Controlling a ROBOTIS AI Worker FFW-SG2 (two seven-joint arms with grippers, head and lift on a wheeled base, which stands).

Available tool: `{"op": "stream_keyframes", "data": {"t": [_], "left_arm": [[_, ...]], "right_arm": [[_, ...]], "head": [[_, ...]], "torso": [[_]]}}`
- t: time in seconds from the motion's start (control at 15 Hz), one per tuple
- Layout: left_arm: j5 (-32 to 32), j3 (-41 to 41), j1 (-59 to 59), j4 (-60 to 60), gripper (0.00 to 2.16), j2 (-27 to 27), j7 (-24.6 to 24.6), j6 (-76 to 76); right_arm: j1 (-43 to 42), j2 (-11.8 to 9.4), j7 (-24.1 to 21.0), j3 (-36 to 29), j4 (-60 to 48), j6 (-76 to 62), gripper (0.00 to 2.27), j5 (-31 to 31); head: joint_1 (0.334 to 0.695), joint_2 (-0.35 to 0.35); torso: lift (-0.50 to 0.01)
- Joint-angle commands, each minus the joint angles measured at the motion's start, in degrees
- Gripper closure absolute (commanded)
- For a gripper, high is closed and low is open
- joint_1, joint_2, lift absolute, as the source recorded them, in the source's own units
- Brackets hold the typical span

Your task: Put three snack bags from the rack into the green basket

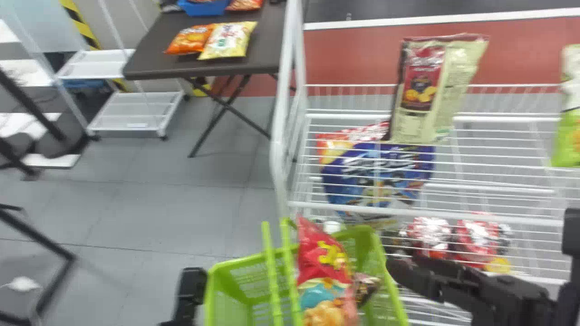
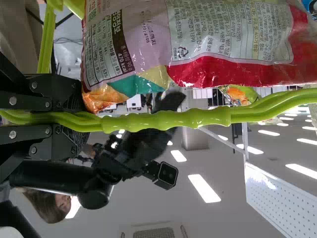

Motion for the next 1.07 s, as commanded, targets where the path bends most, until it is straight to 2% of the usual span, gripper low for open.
{"op": "stream_keyframes", "data": {"t": [0.0, 0.07, 0.13, 0.33, 0.67, 0.73, 0.87, 1.0], "left_arm": [[0.0, -0.1, 0.0, 0.1, 2.15, 0.0, 0.0, 0.0], [0.0, -0.1, 0.0, 0.1, 2.15, 0.0, 0.0, 0.0], [0.0, -0.2, 0.0, 0.1, 2.15, 0.0, 0.0, 0.0], [-0.1, -0.3, 0.1, 0.3, 2.15, 0.0, 0.0, 0.0], [-0.1, 0.0, 0.8, 0.3, 2.15, 0.0, -0.2, -0.2], [-0.1, 0.2, 1.0, 0.3, 2.15, 0.0, -0.3, -0.2], [-0.1, 0.5, 1.1, 0.4, 2.15, 0.0, -0.3, -0.2], [-0.1, 0.6, 1.1, 0.4, 2.15, 0.0, -0.3, -0.2]], "right_arm": [[-3.1, 1.8, -0.1, -10.1, 1.1, -1.0, 0.04, -2.5], [-5.3, 2.4, -0.6, -12.7, 2.9, -3.9, 0.04, -0.9], [-8.2, 2.4, -1.2, -14.3, 5.6, -6.1, 0.04, 2.4], [-16.7, 2.4, -1.8, -14.6, 14.4, -13.5, 0.04, 14.9], [-31.5, 2.2, -3.3, -11.1, 32.7, -32.2, 0.04, 32.2], [-34.7, 2.1, -3.4, -10.8, 37.0, -33.9, 0.04, 35.5], [-39.7, 1.5, -7.0, -9.0, 44.9, -35.8, 0.04, 42.1], [-44.1, 1.3, -7.6, -8.5, 51.6, -35.8, 0.06, 45.8]], "head": [[0.695, -0.042], [0.695, -0.1], [0.695, -0.21], [0.695, -0.349], [0.695, -0.35], [0.695, -0.35], [0.695, -0.35], [0.695, -0.35]], "torso": [[0.0], [0.0], [0.0], [0.0], [0.0], [0.0], [0.0], [0.0]]}}
